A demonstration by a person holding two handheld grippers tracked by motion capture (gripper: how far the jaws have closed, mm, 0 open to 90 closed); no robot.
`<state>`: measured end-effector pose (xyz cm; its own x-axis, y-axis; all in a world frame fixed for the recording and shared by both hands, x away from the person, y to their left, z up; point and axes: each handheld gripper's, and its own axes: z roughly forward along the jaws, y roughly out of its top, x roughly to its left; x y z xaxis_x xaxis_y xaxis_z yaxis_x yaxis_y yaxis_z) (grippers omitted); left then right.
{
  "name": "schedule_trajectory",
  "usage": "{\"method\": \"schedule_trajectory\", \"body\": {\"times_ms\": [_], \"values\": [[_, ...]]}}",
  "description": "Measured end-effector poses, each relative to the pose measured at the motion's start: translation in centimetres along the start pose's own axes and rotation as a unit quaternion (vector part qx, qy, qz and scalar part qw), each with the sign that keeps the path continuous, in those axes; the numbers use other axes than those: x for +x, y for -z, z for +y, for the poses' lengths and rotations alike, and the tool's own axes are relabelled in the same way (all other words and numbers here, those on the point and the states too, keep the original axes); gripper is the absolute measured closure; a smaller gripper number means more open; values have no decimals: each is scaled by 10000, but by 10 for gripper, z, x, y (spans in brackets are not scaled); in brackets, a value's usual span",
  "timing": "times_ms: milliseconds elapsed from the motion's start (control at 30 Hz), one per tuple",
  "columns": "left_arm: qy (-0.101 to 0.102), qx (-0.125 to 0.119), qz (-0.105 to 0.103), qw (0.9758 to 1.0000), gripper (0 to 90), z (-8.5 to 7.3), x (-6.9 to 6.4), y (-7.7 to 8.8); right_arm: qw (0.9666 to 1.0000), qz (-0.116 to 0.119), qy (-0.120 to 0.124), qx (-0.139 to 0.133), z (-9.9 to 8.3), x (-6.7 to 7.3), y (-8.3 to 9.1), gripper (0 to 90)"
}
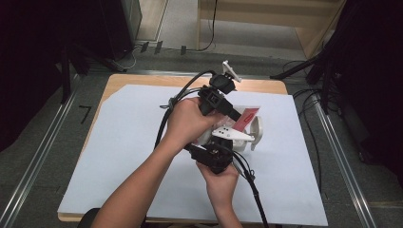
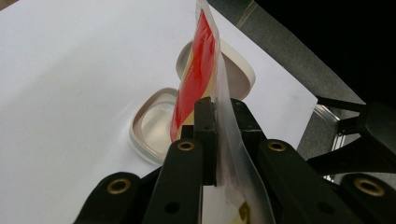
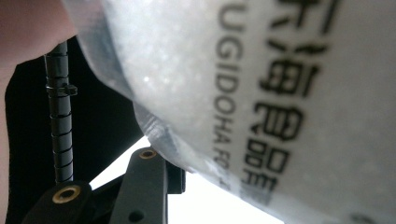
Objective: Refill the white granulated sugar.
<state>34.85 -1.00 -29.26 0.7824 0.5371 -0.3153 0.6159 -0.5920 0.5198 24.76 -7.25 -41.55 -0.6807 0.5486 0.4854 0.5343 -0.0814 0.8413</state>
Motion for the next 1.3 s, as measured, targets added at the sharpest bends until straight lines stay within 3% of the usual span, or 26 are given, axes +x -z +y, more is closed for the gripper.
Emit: {"method": "schedule_trajectory", "body": {"times_ms": [167, 633, 1300], "values": [[18, 39, 51, 10000, 842, 1, 0, 2, 9999, 106, -55, 34, 2, 1, 1, 640], [134, 30, -75, 9999, 834, 2, 3, 3, 9997, 189, -98, 152, 6, 3, 2, 638], [-118, 58, 114, 9998, 831, 0, -5, 10, 9996, 283, -15, 4, 5, 7, 0, 638]]}}
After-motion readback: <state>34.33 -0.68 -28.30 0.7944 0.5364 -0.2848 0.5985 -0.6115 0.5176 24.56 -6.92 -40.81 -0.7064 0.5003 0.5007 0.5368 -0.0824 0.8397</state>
